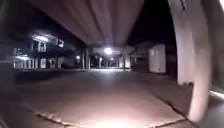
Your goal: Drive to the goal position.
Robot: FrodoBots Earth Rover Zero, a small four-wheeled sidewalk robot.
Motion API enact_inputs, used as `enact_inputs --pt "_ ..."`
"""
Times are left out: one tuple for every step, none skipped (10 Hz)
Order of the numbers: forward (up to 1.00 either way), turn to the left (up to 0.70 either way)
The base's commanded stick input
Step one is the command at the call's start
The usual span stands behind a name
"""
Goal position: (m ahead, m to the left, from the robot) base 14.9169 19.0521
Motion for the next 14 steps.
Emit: enact_inputs --pt "1.00 0.00" --pt "1.00 0.00" --pt "1.00 0.00" --pt "1.00 0.00" --pt "1.00 0.00" --pt "1.00 0.00" --pt "1.00 0.00" --pt "1.00 0.00" --pt "1.00 0.00" --pt "1.00 0.00" --pt "1.00 0.00" --pt "1.00 0.00" --pt "1.00 0.00" --pt "1.00 0.00"
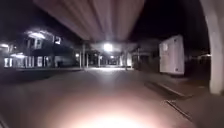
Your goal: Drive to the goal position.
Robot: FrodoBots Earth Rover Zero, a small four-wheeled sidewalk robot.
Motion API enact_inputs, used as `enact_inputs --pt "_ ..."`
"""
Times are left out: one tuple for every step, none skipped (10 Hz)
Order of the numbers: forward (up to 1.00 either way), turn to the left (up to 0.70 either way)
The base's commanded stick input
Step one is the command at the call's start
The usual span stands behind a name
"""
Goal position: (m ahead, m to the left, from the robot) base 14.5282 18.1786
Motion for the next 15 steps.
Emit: enact_inputs --pt "1.00 0.00" --pt "1.00 0.00" --pt "1.00 0.00" --pt "1.00 0.00" --pt "1.00 0.00" --pt "1.00 0.00" --pt "1.00 0.00" --pt "1.00 0.00" --pt "1.00 0.00" --pt "1.00 0.00" --pt "1.00 0.00" --pt "1.00 0.00" --pt "1.00 0.00" --pt "1.00 0.00" --pt "1.00 0.00"
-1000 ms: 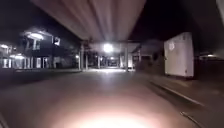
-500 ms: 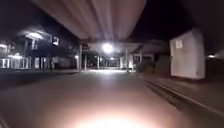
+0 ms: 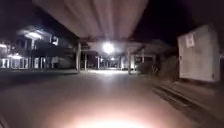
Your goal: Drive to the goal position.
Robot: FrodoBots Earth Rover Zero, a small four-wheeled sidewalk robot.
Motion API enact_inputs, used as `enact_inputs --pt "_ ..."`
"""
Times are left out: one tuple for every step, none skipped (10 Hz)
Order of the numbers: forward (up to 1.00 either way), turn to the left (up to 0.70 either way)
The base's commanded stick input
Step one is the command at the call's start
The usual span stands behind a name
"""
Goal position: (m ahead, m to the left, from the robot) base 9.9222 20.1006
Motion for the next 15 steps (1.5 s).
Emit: enact_inputs --pt "1.00 0.00" --pt "1.00 0.00" --pt "1.00 0.00" --pt "1.00 0.00" --pt "1.00 0.00" --pt "1.00 0.00" --pt "1.00 0.00" --pt "1.00 0.00" --pt "1.00 0.00" --pt "1.00 0.00" --pt "1.00 0.00" --pt "1.00 0.00" --pt "1.00 0.00" --pt "1.00 0.00" --pt "1.00 0.00"
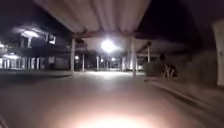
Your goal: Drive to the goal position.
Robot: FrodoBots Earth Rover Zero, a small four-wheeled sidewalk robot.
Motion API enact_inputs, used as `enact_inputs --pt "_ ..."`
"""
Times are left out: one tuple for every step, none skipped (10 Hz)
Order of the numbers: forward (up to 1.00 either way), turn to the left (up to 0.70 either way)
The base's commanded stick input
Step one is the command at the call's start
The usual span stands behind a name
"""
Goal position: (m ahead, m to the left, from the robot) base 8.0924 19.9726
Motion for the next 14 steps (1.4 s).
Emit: enact_inputs --pt "1.00 0.00" --pt "1.00 0.00" --pt "1.00 0.00" --pt "1.00 0.00" --pt "1.00 0.00" --pt "1.00 0.00" --pt "1.00 0.00" --pt "1.00 0.00" --pt "1.00 0.00" --pt "1.00 0.00" --pt "1.00 0.00" --pt "1.00 0.00" --pt "1.00 0.00" --pt "1.00 0.00"
